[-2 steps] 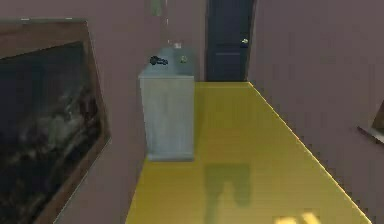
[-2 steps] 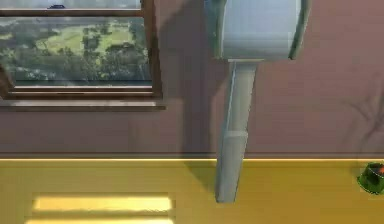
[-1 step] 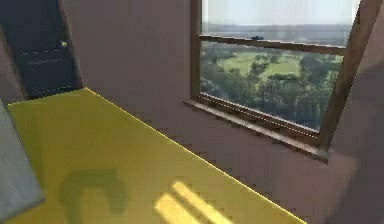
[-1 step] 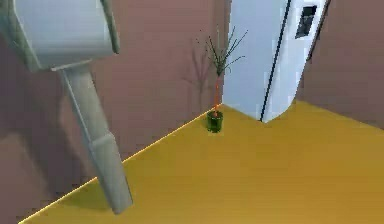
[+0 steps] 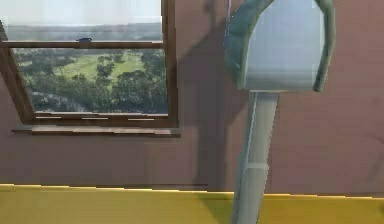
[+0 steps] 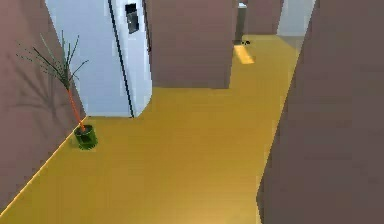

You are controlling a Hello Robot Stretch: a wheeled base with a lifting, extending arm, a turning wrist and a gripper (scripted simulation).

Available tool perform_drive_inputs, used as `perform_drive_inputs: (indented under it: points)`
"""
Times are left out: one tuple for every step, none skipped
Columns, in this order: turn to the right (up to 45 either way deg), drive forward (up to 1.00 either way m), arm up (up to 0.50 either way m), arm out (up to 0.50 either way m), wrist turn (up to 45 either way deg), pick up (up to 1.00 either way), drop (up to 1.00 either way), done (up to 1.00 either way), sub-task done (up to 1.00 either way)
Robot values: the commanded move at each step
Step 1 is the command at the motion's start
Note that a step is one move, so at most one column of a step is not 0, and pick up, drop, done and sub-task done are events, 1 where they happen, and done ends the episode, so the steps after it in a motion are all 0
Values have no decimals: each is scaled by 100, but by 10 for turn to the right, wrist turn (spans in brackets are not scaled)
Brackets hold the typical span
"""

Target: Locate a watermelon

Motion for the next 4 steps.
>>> perform_drive_inputs:
  points:
    - [0,5,0,0,0,0,0,0,0]
    - [450,0,0,0,0,0,0,0,0]
    - [420,0,0,0,0,0,0,0,0]
    - [0,100,0,0,0,0,0,0,0]
